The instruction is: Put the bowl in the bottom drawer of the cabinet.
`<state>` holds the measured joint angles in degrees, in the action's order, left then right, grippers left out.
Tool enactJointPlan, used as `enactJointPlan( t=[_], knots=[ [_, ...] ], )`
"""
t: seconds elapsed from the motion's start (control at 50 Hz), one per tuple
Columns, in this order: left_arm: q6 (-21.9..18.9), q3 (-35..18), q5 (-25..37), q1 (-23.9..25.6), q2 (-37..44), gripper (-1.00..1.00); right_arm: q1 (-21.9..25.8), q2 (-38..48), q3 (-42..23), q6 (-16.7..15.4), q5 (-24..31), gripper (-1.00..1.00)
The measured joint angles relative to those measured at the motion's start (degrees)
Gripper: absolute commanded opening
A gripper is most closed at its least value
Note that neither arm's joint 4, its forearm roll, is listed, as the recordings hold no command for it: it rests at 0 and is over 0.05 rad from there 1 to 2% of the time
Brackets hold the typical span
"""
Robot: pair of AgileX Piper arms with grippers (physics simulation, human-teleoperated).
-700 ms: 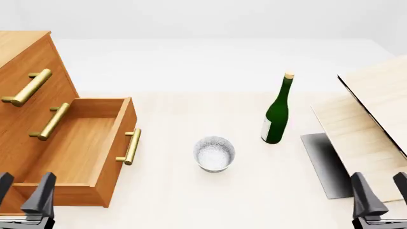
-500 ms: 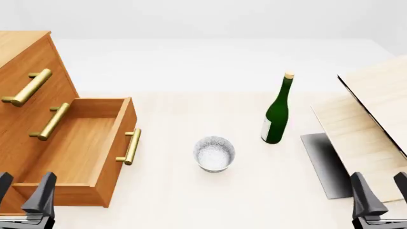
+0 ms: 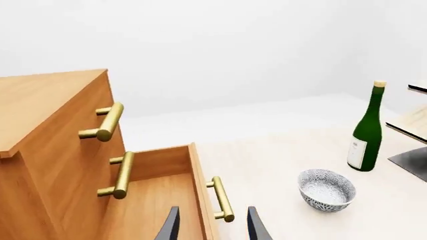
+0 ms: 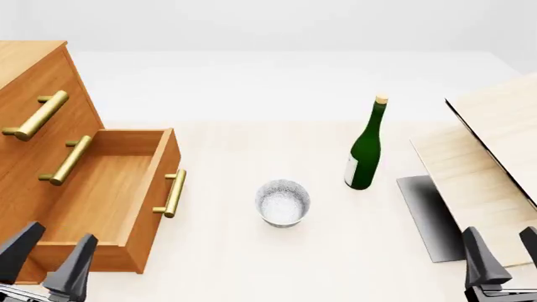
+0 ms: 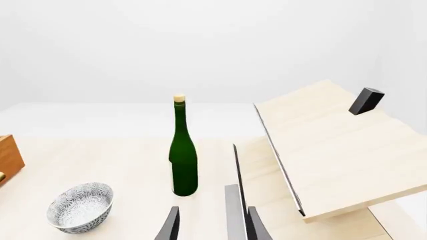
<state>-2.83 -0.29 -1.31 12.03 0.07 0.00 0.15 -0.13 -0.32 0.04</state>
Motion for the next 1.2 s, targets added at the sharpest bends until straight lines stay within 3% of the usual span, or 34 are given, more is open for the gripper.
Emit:
enactJointPlan(
  t=[0.58,1.2],
  knots=[
    [-2.6,-7.2,5.3,16.6,1.5,1.0,0.0,0.0,0.0,0.0,0.0,1.0],
    [-5.0,-19.6,-6.7,28.9,29.4,1.0,0.0,0.0,0.0,0.0,0.0,1.0]
  ],
)
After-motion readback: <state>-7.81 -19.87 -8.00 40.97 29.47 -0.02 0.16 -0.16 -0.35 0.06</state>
